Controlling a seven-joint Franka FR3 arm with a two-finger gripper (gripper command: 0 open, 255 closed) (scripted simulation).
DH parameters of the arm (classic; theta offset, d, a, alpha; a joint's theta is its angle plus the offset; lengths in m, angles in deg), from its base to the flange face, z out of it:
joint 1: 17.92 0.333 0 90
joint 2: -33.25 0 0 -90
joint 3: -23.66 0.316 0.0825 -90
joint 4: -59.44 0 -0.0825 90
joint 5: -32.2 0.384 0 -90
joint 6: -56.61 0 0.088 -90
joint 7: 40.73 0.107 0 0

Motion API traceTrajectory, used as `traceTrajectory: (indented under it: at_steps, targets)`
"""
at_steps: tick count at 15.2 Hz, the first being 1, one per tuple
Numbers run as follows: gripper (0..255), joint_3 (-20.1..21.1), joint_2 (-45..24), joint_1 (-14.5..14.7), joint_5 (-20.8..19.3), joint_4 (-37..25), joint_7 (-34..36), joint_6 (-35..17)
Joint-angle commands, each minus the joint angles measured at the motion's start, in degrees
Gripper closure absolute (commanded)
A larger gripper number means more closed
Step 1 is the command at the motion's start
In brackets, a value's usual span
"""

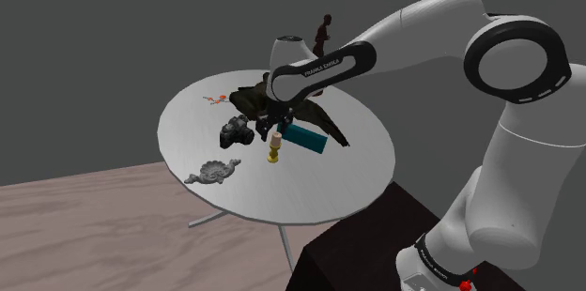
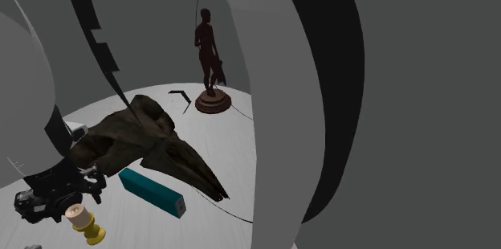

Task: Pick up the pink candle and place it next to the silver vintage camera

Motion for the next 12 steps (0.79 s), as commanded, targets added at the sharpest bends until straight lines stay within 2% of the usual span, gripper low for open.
traceTrajectory:
  at_steps: [1,4,8,12]
  targets:
    - [0,0.00,0.00,0.00,0.00,0.00,0.00,0.00]
    - [0,0.00,0.00,0.00,0.00,0.00,0.00,0.00]
    - [0,-0.07,3.81,-0.05,-0.13,-2.61,0.08,6.42]
    - [0,-0.07,3.82,-0.05,-0.13,-2.61,0.09,6.42]
